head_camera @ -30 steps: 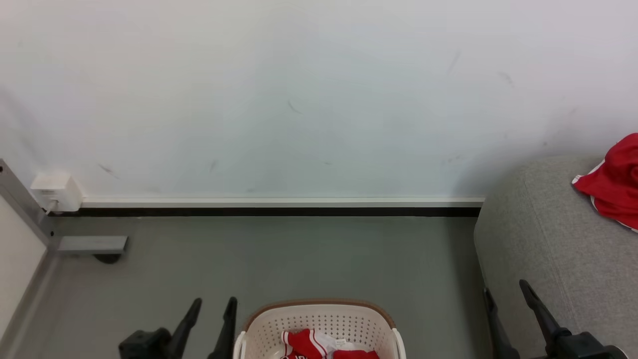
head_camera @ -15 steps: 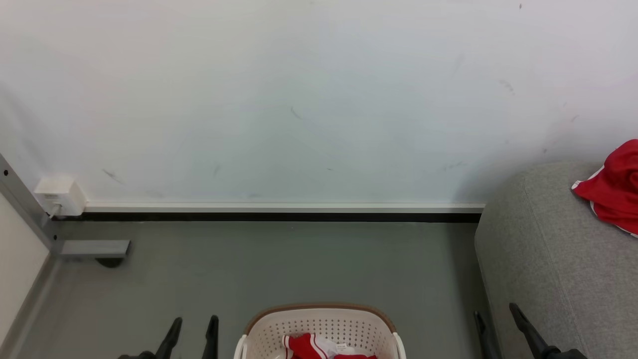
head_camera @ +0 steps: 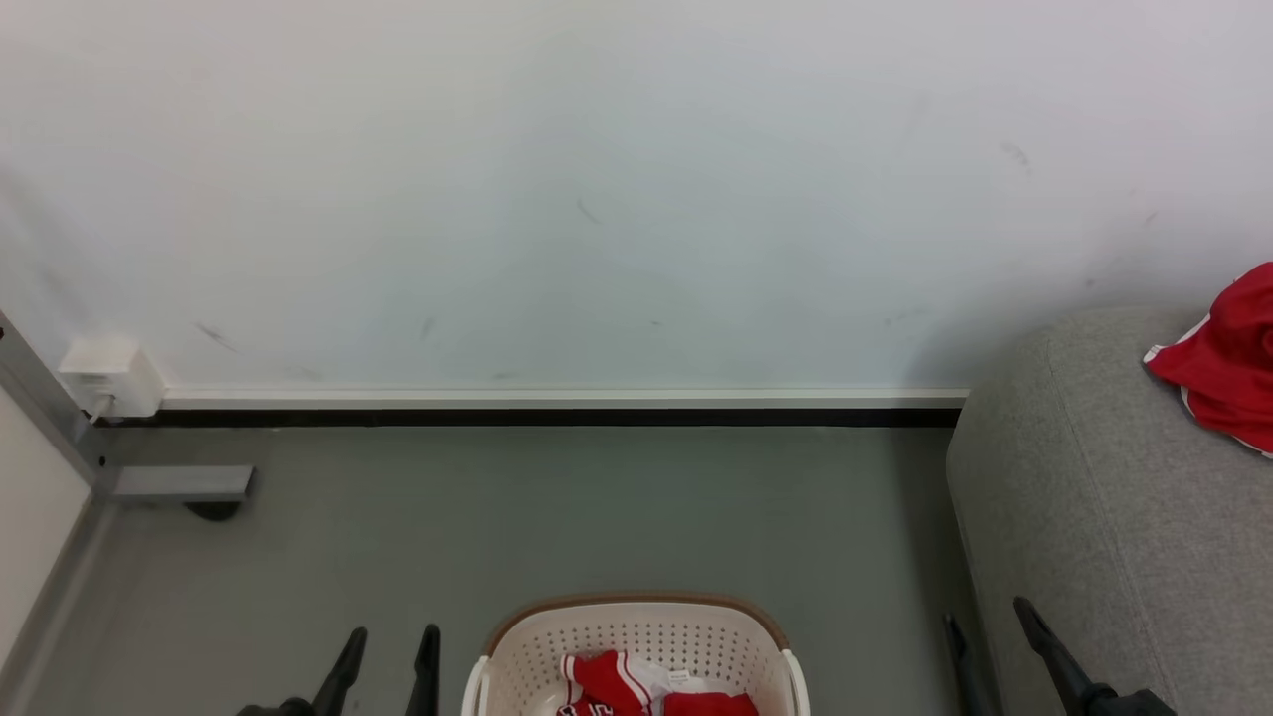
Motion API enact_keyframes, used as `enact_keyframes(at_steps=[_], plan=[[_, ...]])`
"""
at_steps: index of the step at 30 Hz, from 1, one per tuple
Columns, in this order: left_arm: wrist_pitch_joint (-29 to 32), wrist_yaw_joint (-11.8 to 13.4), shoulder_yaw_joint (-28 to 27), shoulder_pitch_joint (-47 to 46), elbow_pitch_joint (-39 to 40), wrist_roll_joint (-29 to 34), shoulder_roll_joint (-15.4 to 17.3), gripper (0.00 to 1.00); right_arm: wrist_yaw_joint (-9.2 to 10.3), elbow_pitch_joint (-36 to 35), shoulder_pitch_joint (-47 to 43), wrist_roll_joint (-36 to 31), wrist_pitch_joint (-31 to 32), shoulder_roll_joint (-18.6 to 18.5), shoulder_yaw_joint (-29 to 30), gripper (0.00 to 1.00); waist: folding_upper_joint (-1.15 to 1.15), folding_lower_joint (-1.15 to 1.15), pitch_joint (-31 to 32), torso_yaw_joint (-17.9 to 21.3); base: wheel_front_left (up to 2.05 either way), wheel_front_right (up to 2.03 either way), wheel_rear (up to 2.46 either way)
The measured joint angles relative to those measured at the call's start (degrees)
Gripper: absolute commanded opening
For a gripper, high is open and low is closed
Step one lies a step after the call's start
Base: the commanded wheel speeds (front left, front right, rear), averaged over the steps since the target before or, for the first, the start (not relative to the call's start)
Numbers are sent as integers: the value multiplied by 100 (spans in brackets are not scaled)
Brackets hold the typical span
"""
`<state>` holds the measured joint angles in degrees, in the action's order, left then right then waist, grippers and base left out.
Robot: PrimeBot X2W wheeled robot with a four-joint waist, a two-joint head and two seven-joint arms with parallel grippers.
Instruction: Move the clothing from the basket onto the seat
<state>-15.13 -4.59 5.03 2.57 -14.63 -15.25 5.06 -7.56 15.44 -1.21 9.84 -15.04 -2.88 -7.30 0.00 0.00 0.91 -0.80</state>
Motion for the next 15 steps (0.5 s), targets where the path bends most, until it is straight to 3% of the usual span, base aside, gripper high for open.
enact_keyframes(at_steps=[8, 15], plan=[[0, -104, -69, -178, -1, 177, -65, 100, 0, -154, 250, -123, 0, 0, 25, 100, 0, 0, -256, 153, 0, 0, 0], [0, -196, 181, -941, -119, 402, -80, 100, 0, -517, 909, -291, -1, -1, 170, 100, 0, 0, -981, 276, 0, 0, 0]])
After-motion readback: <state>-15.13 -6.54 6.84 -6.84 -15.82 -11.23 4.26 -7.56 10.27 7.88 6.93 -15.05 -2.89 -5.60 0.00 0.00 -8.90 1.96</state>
